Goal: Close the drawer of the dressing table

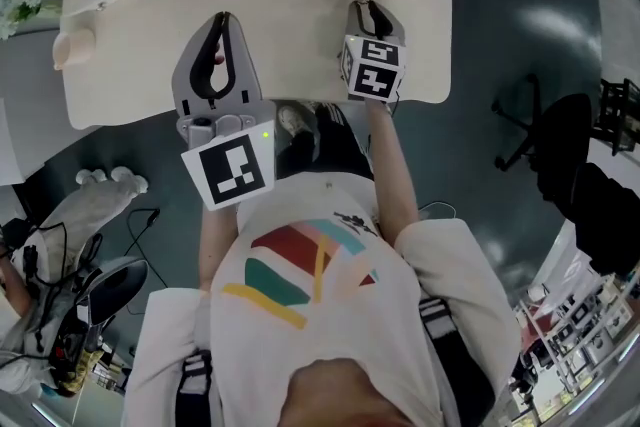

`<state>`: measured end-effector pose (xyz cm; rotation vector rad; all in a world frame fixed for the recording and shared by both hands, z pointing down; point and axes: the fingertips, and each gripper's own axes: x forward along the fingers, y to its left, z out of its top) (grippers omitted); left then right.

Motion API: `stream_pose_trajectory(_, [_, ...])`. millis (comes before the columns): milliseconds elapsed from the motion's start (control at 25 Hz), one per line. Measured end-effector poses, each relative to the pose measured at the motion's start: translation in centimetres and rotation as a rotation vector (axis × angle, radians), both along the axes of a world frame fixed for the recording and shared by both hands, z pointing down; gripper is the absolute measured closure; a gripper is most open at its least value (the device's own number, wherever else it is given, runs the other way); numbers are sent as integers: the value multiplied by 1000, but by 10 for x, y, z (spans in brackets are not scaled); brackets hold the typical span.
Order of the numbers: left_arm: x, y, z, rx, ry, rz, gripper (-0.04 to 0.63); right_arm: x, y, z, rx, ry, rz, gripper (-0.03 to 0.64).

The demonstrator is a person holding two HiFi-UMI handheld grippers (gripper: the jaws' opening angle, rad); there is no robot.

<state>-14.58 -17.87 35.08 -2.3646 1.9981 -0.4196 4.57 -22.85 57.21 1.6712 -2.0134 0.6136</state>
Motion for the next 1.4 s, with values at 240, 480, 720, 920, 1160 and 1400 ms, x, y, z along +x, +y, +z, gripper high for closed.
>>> stream_pose_trajectory(240, [-4, -1, 3, -7, 1, -10, 586, 0, -1, 0, 5, 5, 4, 529])
stream_pose_trajectory(480, [-7, 0, 4, -6, -1, -17, 586, 0, 0, 1, 7, 14, 3, 534])
stream_pose_trajectory(720, [-7, 0, 2, -5, -3, -26, 586, 0, 0, -1, 3, 31, -6, 538])
stream_pose_trajectory(920, [-7, -1, 0, 5, 1, -30, 586, -1, 0, 0, 2, 38, -18, 541])
stream_pose_trajectory(1160, [-10, -3, -4, 13, 5, -35, 586, -1, -2, -7, 16, 40, -21, 543])
stream_pose_trajectory(1400, [-8, -5, -5, 18, -15, -28, 586, 1, -6, -11, 20, 47, -32, 543])
